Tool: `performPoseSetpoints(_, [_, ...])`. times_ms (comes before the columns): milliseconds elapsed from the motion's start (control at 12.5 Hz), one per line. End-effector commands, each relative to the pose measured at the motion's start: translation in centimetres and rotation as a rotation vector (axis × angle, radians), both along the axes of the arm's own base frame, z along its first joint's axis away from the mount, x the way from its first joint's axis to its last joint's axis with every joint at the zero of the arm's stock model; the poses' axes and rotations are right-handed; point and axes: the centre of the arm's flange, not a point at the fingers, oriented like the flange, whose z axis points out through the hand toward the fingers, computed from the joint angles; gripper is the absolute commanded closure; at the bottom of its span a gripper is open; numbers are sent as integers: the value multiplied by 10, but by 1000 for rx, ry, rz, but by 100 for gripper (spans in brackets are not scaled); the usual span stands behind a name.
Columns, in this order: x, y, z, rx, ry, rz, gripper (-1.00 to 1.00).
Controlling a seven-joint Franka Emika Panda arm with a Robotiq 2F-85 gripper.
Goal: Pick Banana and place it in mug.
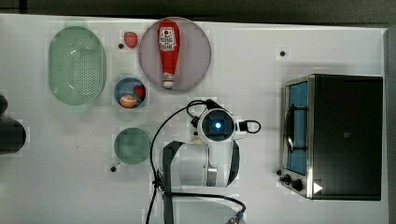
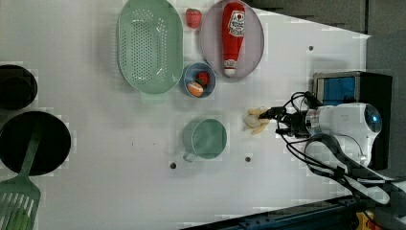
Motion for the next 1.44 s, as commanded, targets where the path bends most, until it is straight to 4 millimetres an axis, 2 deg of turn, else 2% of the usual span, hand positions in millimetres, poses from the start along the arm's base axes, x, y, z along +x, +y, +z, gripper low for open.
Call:
performPoseSetpoints(80, [3,10,-22,7,-15,87,-70])
performPoseSetpoints(320, [1,11,-25,7,-26,90,4])
performPoseSetpoints(480, [1,11,-24,6,-30,89,43])
performPoseSetpoints(560, [2,9,-21,6,-36,86,43])
performPoseSetpoints(720, [9,9,2,4,-80,86,43])
performPoseSetpoints(800, [10,8,21,2,-100,83,43])
performPoseSetpoints(880, [11,5,80,3,-116,74,43])
performPoseSetpoints(1120, [5,5,174,8,-115,69,43])
performPoseSetpoints(1280, [-4,8,224,10,-105,72,43])
performPoseSetpoints(1440, [-11,27,256,6,-111,86,43])
